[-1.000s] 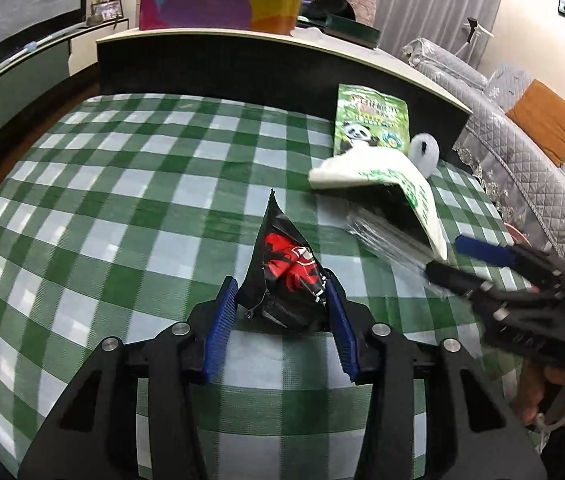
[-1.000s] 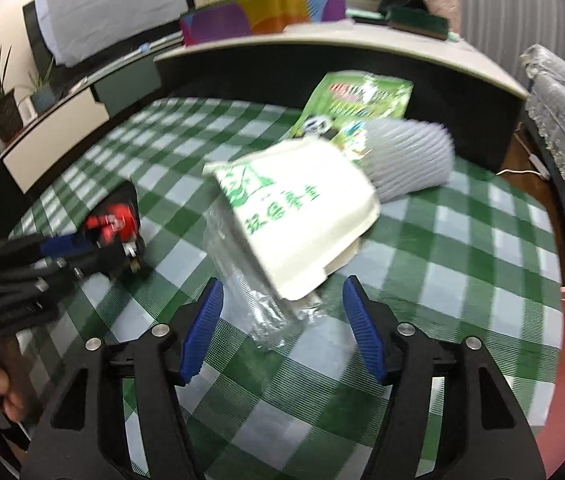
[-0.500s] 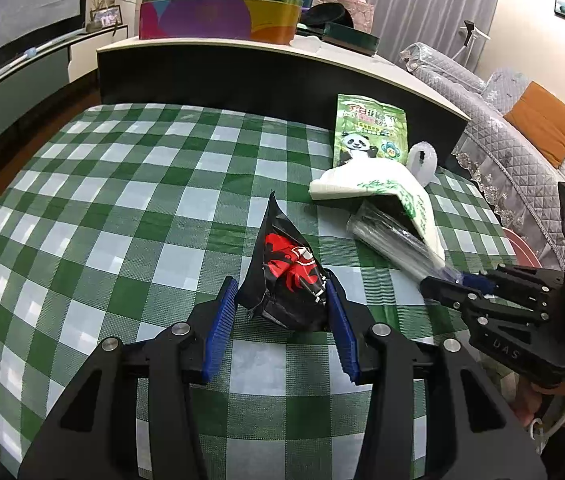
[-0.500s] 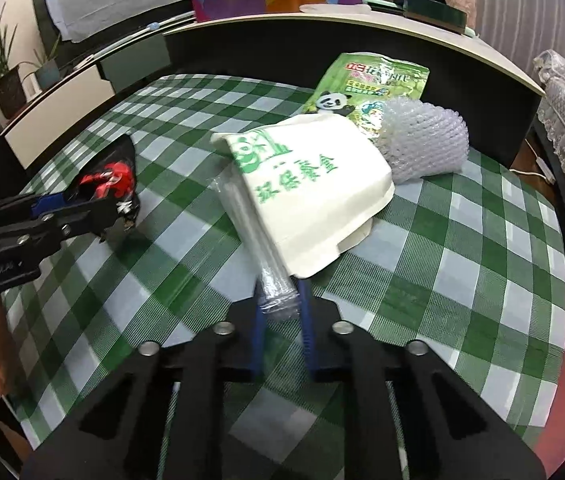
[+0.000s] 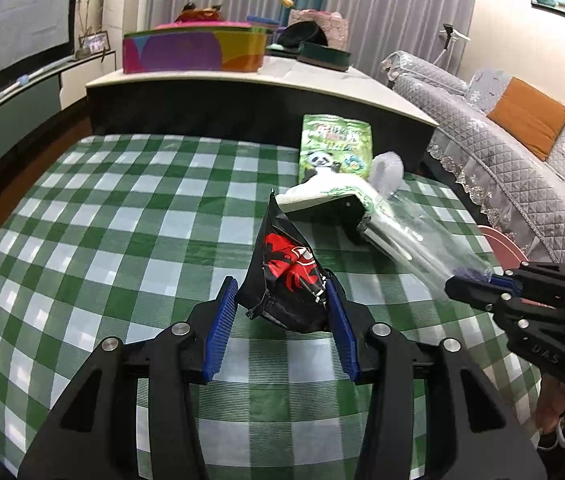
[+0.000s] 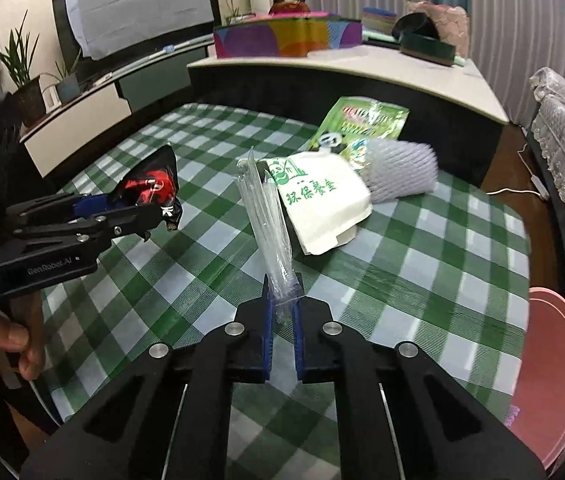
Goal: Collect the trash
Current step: 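Grasp the clear plastic straws with the right gripper while the left lifts the snack packet, then carry the snack packet and straws over the pink bucket and open both grippers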
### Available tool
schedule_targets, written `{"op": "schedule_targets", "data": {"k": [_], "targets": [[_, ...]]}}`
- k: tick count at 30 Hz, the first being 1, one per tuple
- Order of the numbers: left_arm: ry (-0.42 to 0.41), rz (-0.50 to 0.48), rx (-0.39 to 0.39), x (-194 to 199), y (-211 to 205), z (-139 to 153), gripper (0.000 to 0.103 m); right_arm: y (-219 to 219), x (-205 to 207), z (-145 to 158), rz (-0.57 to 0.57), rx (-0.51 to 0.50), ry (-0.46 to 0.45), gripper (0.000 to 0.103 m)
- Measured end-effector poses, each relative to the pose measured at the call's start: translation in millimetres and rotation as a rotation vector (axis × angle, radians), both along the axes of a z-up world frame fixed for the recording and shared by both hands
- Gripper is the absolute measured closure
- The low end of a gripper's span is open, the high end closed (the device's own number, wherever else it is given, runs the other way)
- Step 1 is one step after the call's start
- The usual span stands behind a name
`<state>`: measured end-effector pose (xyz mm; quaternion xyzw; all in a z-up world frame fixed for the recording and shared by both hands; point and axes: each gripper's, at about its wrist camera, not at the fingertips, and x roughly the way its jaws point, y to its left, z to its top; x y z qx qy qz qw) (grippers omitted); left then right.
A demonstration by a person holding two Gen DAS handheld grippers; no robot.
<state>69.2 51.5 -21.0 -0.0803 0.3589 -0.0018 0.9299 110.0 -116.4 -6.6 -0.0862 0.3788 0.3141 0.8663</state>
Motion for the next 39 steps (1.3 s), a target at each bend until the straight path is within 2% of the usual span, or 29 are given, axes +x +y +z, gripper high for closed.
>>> {"op": "schedule_targets", "data": {"k": [16, 39], "targets": [[-0.076, -0.081, 0.040, -13, -35, 18, 0.058, -54, -16, 37, -0.131, 0.097, -0.091, 0.095], [-0.100, -0.173, 0.053, -2, -85, 23, 0.058, -124, -12, 55, -0.329, 0.145, -0.147, 0.095]]}}
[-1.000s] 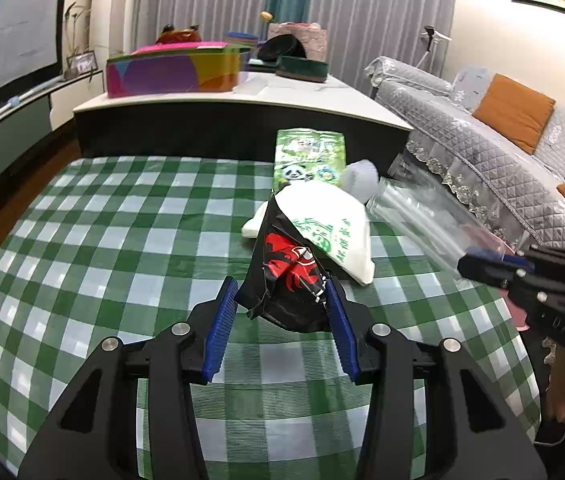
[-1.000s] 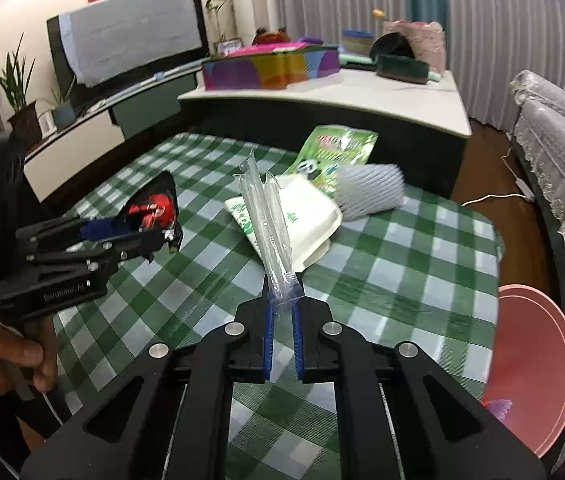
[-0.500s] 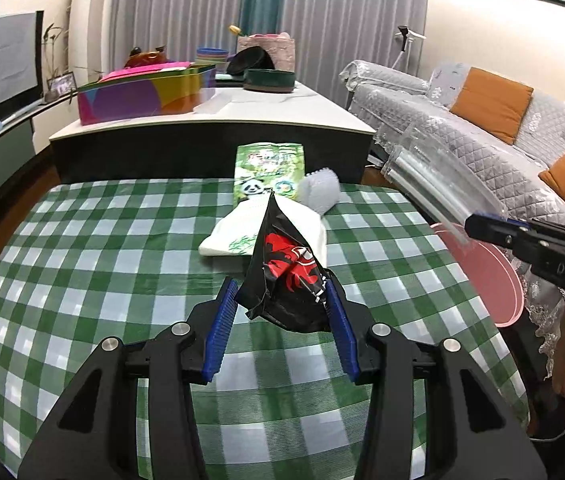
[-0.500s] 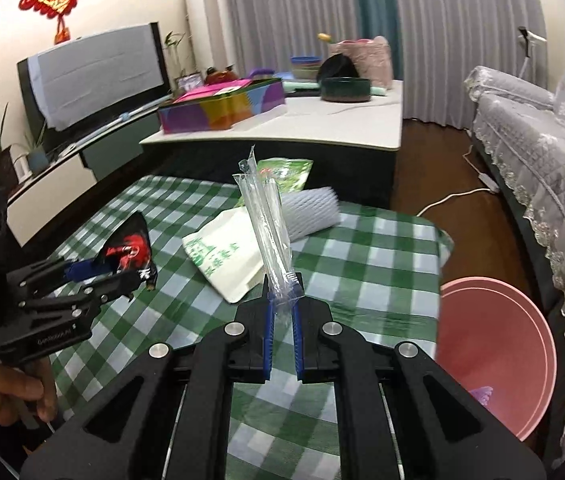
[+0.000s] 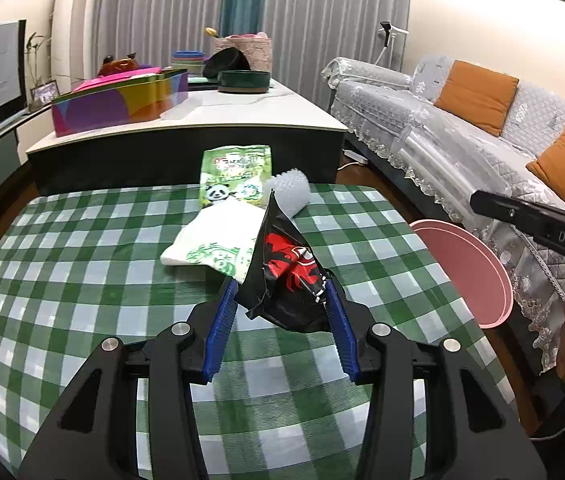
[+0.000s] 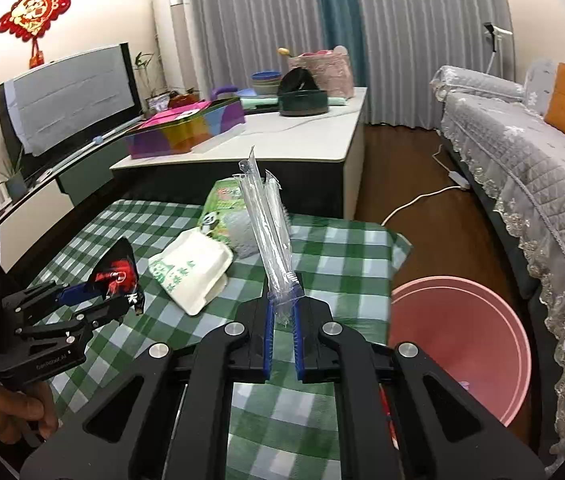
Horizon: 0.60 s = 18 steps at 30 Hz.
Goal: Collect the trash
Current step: 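Carry the snack packet and straws over the pink bucket and open both grippers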
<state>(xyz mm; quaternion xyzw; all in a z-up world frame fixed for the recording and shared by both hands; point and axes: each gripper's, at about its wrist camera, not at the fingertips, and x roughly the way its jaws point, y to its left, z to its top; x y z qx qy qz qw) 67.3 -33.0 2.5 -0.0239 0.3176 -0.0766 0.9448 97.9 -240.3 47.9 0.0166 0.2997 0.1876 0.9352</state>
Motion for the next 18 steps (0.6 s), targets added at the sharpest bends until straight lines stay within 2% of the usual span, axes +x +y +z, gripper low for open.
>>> {"op": "schedule_targets", "data": {"k": [18], "targets": [[-0.023, -0.101, 0.019, 11, -58, 3, 0.058, -65, 0, 12, -0.135, 0.010, -0.032, 0.095]]}}
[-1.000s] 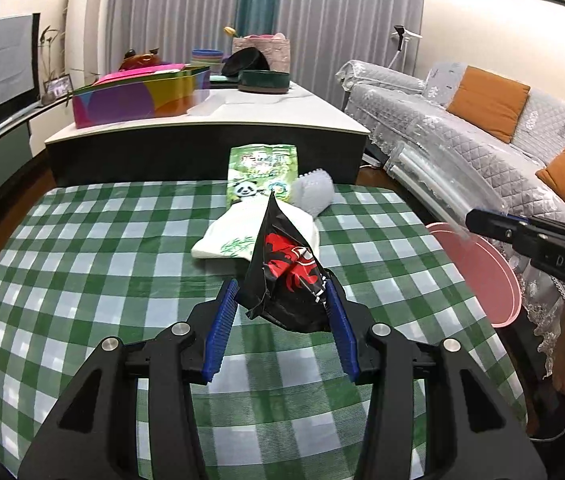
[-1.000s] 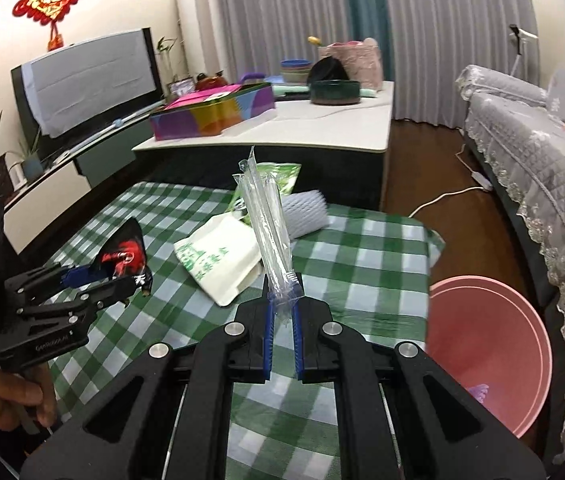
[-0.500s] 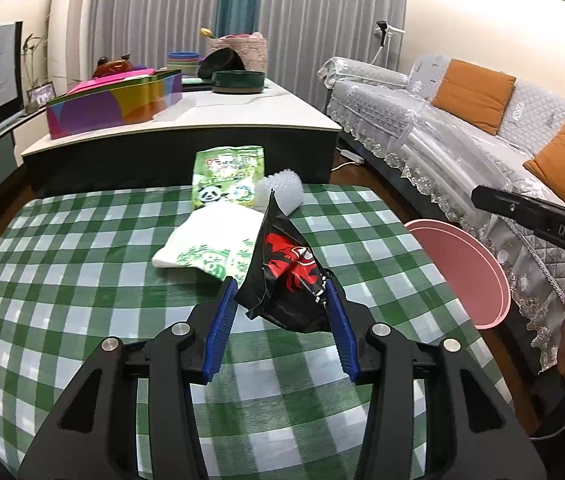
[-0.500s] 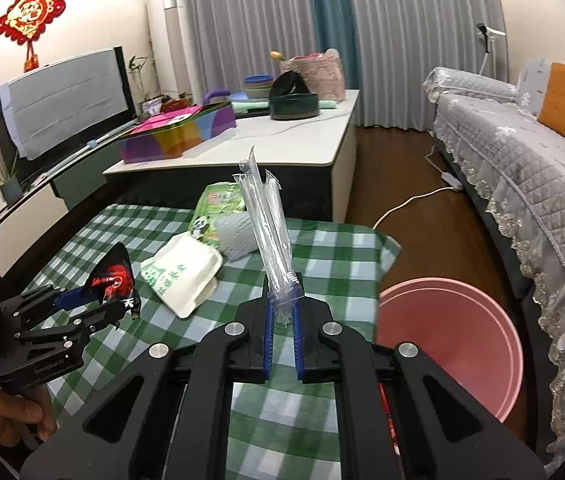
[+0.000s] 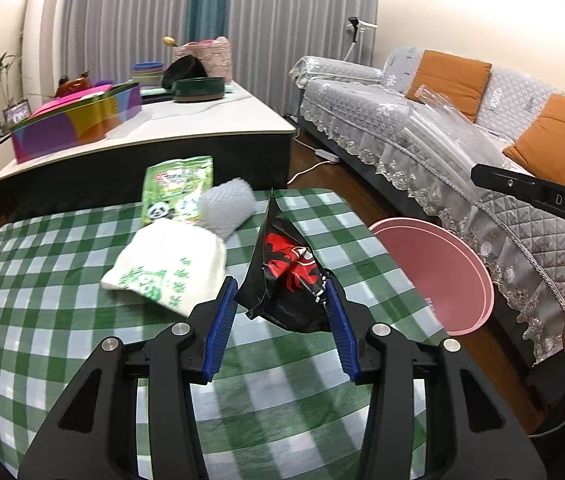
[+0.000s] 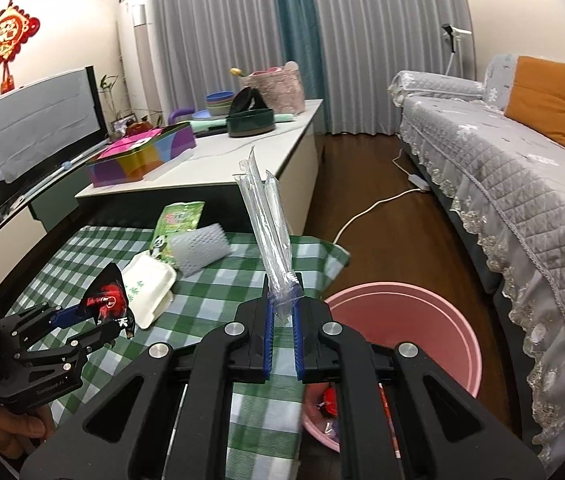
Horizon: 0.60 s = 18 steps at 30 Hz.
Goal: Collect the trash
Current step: 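Carry the snack packet and straws over the pink bucket and open both grippers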
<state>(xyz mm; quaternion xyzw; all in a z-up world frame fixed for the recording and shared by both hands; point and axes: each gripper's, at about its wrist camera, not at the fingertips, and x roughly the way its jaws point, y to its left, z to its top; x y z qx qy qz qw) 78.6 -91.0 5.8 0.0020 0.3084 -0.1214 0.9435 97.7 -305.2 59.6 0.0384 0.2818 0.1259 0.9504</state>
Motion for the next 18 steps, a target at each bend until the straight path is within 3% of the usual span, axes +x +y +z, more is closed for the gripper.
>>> {"op": "schedule_targets", "data": {"k": [18], "targets": [[-0.002, -0.114, -0.008, 25, -63, 7, 0.058, -70, -2, 10, -0.143, -0.031, -0.039, 0.095]]}}
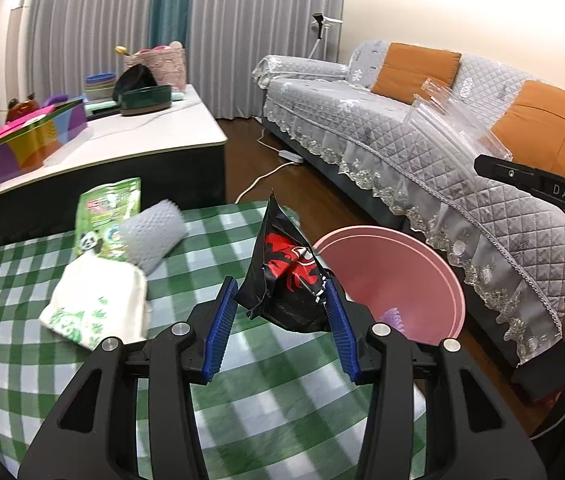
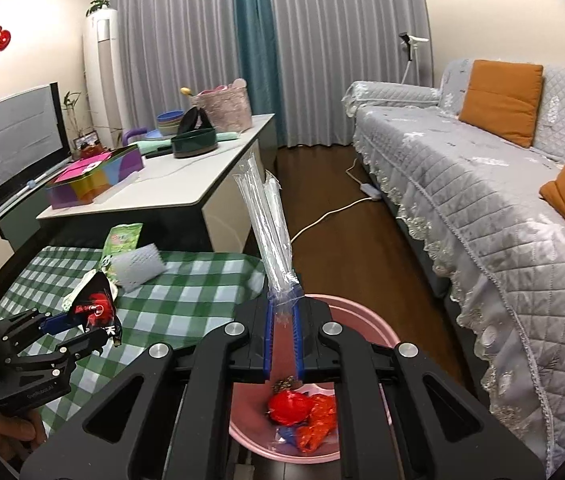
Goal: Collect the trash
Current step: 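Carry the snack packet and straws over the pink bucket and open both grippers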
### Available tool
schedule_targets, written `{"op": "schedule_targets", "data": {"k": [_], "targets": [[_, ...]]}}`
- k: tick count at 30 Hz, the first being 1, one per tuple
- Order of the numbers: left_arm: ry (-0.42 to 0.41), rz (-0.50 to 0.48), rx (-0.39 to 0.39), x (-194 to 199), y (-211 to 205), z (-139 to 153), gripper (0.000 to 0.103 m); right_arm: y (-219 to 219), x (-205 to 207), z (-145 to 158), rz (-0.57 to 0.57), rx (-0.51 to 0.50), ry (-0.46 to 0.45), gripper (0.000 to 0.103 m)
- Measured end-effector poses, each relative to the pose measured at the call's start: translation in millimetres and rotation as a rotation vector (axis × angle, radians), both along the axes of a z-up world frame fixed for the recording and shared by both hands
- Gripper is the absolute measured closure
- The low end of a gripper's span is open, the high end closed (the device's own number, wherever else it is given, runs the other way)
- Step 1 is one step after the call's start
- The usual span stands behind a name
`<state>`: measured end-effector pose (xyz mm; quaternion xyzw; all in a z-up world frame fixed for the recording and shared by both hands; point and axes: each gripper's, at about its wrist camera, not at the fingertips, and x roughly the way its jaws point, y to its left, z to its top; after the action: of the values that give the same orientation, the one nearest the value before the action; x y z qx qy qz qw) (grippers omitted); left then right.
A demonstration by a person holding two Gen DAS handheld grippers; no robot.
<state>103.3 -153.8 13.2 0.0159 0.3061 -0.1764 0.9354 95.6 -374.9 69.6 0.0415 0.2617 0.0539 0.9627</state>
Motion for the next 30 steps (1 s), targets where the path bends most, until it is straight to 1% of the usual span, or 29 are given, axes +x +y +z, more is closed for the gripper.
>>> {"op": "schedule_targets", "data": {"k": [12, 21, 30], "targets": [[0.006, -0.055, -0.006, 27, -40, -2, 0.058, -25, 11, -2, -0.048, 0.019, 0.007, 0.095], [0.011, -0.098, -0.009, 51, -67, -4, 0.058, -33, 23, -17, -0.061, 0.026, 0.051, 0.095], [0.035, -0.148, -0.002, 67, -92, -18, 0.058, -40, 34, -33, -0.067, 0.040, 0.091, 0.095]]}}
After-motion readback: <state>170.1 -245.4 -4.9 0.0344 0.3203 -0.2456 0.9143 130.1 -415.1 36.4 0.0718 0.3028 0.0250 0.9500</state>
